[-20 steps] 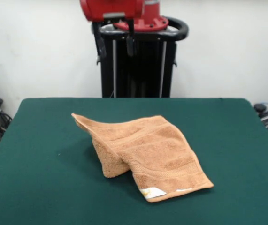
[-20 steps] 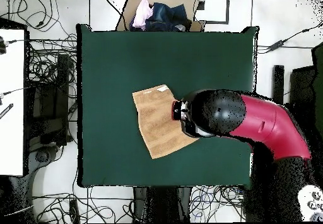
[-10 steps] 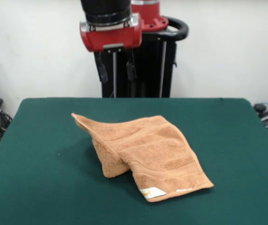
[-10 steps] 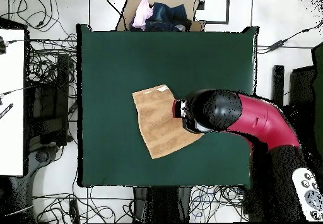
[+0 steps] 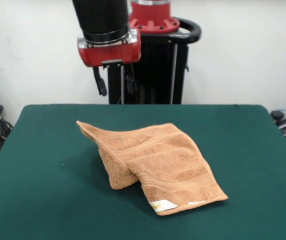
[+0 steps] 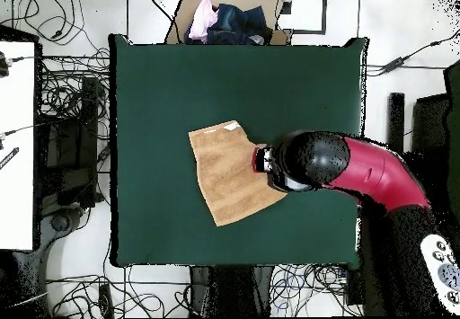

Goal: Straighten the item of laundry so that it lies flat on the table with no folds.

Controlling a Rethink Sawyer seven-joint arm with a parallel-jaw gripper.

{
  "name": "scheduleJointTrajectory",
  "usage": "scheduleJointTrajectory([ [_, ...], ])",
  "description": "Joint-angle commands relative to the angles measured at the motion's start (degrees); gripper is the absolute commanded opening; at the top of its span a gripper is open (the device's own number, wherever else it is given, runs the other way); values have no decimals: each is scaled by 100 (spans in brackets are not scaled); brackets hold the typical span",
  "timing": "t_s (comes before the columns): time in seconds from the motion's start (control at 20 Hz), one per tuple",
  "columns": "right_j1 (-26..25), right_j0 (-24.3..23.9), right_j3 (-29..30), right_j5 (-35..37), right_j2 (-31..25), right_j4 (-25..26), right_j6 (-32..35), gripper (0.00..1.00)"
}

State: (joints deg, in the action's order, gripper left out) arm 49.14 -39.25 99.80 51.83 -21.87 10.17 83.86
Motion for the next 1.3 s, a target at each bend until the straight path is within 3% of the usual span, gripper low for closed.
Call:
scheduleJointTrajectory([
  [0.05, 296, -32, -370, 1159, -495, 297, -1098, 100],
  [0.4, 356, -39, -925, 1588, -675, 483, -1230, 100],
  [0.5, 427, -52, -968, 1379, -698, 515, -1199, 100],
  [0.8, 953, -556, 290, -1452, -1102, 305, -745, 100],
  [0.95, 1114, -781, 713, -2541, -1351, 490, -403, 100],
  [1.3, 1269, -586, 1097, -3633, -987, 729, 468, 100],
])
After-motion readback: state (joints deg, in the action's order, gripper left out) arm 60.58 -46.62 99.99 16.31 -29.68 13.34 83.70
